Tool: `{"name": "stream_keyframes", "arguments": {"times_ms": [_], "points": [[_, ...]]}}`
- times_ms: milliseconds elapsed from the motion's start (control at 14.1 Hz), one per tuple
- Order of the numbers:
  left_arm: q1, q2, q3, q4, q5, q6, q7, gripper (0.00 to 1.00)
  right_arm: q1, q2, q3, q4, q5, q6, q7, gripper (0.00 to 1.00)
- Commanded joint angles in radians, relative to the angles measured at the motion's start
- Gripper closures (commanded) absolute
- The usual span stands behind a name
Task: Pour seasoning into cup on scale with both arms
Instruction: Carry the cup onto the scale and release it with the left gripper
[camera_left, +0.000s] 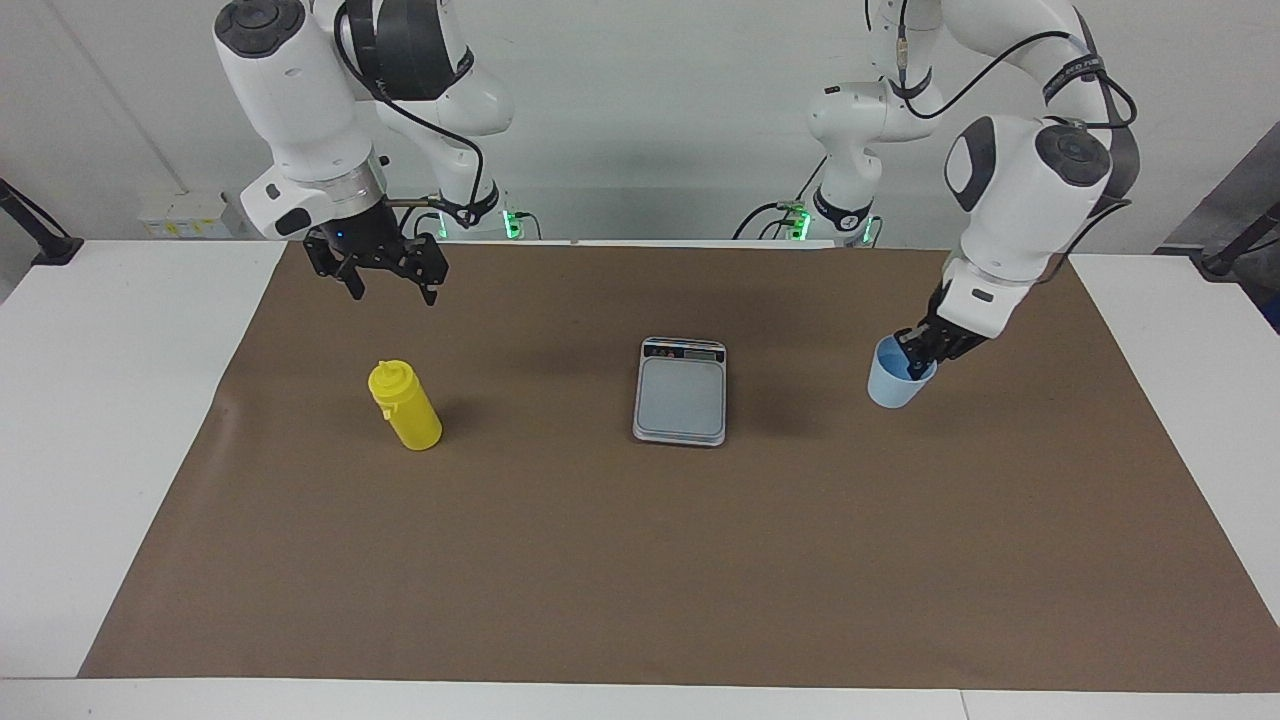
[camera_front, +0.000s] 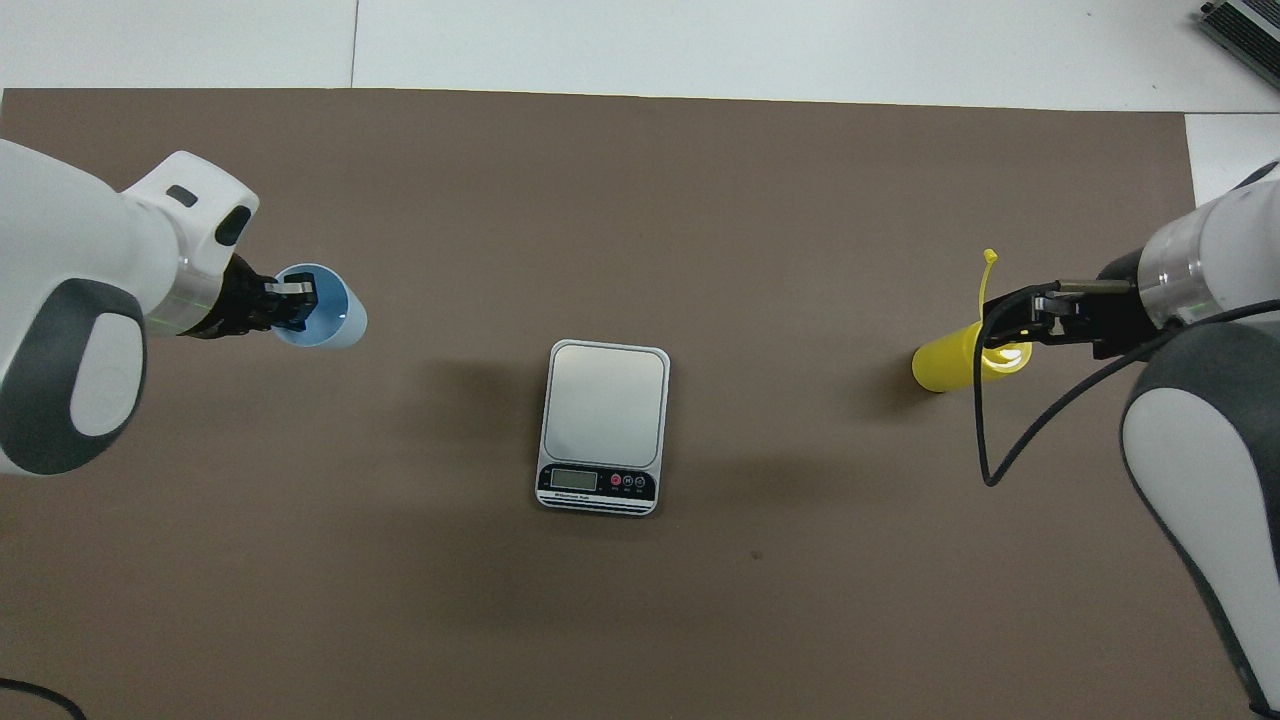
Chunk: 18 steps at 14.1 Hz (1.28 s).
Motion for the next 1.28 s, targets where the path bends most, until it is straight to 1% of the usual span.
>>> {"name": "stream_keyframes", "arguments": {"times_ms": [0,213,355,497,639,781,994,1206], "points": [[-0.120,0.023,0.014,0.020,-0.006,0.024,-0.119,1.00,-0.018,-0.025,0.004,-0.027,0.001,-0.001,-0.026,0.00],[-0.236,0.042,0.014,-0.006,-0.006,0.116,-0.249,1.00,-0.018,-0.025,0.004,-0.029,0.001,0.000,-0.026,0.00],[-0.301,0.057,0.014,-0.014,-0.006,0.145,-0.304,1.00,-0.018,-0.025,0.004,-0.029,0.001,0.000,-0.026,0.00],[-0.350,0.063,0.014,-0.055,-0.006,0.211,-0.340,1.00,-0.018,-0.027,0.004,-0.037,0.001,0.005,-0.026,0.00],[-0.375,0.068,0.014,-0.080,-0.006,0.230,-0.343,1.00,-0.018,-0.033,0.004,-0.043,0.001,0.006,-0.026,0.00],[-0.407,0.114,0.016,-0.078,0.003,0.245,-0.375,1.00,-0.018,-0.033,0.004,-0.043,0.001,0.006,-0.026,0.00],[-0.418,0.118,0.016,-0.100,0.004,0.254,-0.377,1.00,-0.018,-0.033,0.004,-0.043,0.001,0.006,-0.026,0.00],[-0.432,0.152,0.018,-0.103,0.004,0.285,-0.378,1.00,-0.018,-0.033,0.004,-0.043,0.001,0.006,-0.026,0.00]]}}
